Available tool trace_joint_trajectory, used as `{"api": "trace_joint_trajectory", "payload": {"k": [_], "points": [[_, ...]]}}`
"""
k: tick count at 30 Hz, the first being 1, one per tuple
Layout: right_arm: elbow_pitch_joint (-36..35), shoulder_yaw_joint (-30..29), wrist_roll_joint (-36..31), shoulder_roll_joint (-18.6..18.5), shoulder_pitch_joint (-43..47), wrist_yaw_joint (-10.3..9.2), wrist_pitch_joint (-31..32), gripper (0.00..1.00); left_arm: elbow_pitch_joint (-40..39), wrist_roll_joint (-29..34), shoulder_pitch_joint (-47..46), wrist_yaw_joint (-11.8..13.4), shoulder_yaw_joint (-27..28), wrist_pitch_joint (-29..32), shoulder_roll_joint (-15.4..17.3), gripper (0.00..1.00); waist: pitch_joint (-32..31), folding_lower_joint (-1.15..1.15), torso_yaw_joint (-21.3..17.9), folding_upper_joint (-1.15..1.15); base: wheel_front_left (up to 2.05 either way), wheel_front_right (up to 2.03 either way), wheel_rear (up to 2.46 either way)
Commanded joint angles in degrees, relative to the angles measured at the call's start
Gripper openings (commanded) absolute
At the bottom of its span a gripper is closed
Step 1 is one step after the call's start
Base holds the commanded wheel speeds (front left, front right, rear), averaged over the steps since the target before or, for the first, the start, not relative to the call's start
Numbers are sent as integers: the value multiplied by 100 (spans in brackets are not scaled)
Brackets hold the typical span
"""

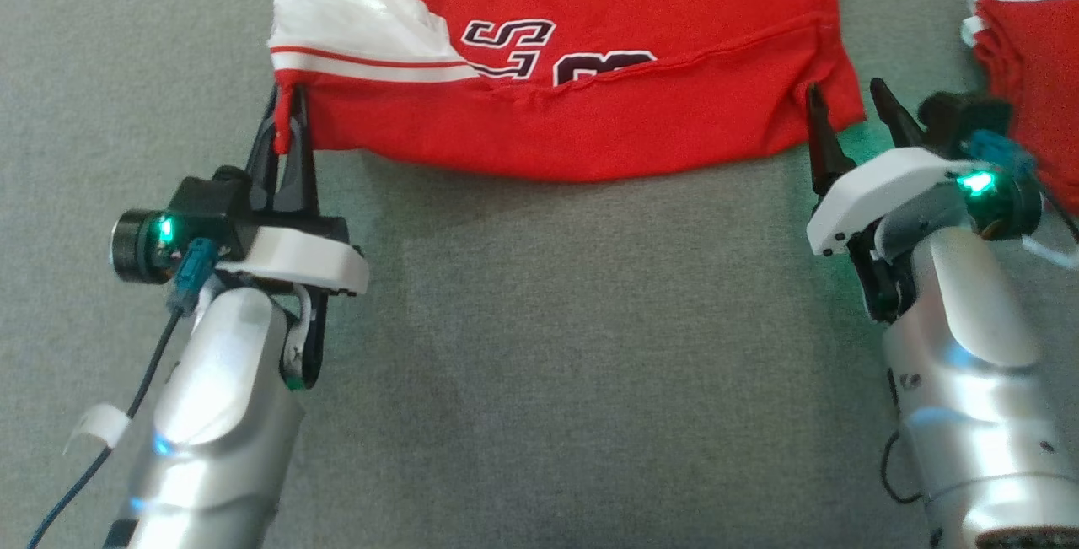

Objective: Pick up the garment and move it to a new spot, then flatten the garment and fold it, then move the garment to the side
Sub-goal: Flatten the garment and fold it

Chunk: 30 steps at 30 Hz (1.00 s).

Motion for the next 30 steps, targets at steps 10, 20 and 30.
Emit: {"api": "trace_joint_trajectory", "payload": {"k": [10,20,30], "points": [[696,-845,-2162,20,-602,-4,770,100,-206,158,-78,-110,97,-70,-21,0,189,0,245,0,0,0,0],[1389,-847,-1725,20,-664,-4,714,0,110,201,-11,-167,117,-71,9,0,19,0,189,0,0,0,0],[1754,-588,-830,20,-368,-4,-98,0,666,250,417,-160,91,-36,303,0,-574,0,-125,0,0,0,0]]}}
